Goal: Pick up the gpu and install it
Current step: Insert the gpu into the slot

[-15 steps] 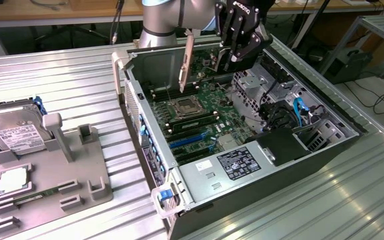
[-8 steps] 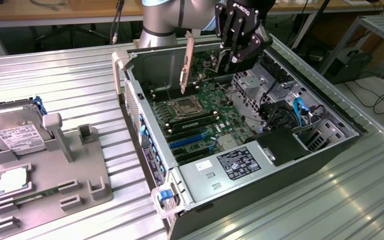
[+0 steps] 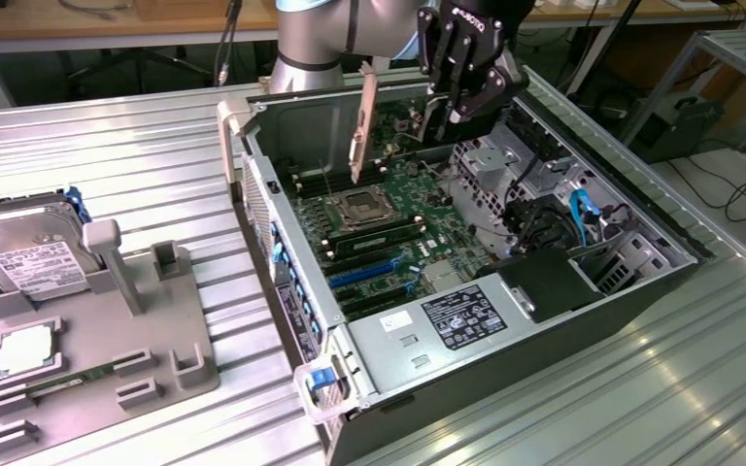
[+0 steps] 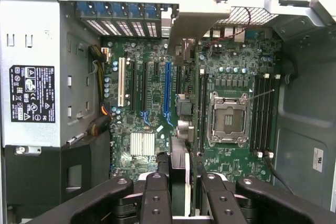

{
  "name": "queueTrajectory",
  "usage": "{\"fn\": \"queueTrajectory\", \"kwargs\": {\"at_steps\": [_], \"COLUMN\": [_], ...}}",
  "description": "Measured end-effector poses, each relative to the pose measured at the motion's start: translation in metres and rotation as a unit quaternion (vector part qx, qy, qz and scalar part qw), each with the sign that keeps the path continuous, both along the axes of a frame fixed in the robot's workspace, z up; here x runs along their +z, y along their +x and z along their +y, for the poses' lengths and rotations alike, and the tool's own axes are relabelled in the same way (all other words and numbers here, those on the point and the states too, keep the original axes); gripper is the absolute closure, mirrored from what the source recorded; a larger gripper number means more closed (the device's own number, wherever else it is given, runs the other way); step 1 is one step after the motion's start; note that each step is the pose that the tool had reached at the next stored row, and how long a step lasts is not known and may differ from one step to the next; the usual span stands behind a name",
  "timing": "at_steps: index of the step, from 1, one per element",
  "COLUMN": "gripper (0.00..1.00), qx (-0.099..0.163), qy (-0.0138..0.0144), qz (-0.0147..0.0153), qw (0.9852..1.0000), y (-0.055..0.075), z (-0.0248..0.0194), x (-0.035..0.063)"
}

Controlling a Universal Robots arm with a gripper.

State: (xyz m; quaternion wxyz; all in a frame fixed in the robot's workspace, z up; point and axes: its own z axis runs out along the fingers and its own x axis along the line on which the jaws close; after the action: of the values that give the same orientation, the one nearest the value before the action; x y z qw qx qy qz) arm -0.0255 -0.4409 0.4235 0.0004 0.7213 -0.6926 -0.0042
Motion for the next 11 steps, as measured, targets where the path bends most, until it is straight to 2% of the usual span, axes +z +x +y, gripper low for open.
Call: {"fn": "queueTrajectory", "kwargs": {"at_steps": [11], "gripper": [0.73], "qx": [-0.005], "qy": [0.0001], "qz": [0.0], "qw": [1.0], "y": [0.0], "z": [0.0], "x": [-0.0059]}}
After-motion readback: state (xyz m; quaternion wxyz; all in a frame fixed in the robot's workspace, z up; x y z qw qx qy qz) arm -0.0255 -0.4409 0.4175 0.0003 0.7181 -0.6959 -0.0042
